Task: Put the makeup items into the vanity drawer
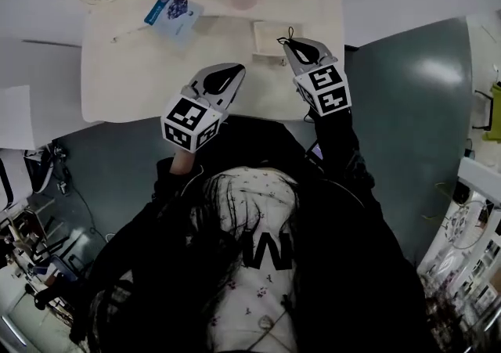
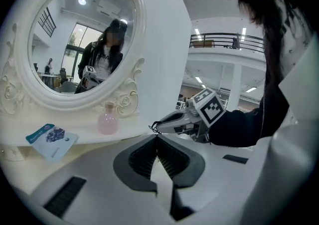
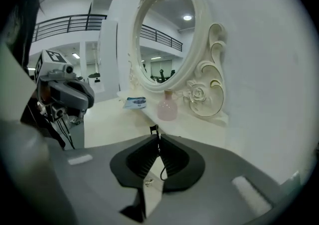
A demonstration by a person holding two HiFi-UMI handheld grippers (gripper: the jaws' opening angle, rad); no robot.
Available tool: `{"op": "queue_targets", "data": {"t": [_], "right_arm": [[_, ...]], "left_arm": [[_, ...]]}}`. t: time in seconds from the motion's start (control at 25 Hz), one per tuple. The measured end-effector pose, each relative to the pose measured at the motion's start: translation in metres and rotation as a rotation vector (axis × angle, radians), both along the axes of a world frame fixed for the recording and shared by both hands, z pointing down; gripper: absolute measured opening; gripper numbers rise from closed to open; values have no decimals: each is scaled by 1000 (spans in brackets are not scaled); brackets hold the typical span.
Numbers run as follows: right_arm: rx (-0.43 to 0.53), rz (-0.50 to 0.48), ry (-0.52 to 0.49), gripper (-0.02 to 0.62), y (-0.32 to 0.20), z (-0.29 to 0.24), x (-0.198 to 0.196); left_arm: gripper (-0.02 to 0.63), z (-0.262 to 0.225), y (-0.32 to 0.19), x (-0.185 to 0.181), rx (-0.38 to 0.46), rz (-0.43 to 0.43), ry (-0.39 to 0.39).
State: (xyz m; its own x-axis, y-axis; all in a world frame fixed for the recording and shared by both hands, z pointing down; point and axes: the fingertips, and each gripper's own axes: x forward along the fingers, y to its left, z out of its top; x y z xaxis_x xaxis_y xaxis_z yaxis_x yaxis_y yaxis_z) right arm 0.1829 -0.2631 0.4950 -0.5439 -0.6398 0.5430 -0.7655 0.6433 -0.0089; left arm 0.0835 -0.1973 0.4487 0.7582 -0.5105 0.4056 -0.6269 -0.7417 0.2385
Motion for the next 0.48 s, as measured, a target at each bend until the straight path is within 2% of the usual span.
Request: {"op": "queue_targets", "data": {"t": [0.36,0.48], "right_arm": [[-54,-192,225,29,-38,52,-19],[-45,-235,244,28,-40,48,-30]], "left_arm": [[-1,-1,-5,-41,-3,-92,-18],[0,2,-8,-54,-8,-109,-19]]}}
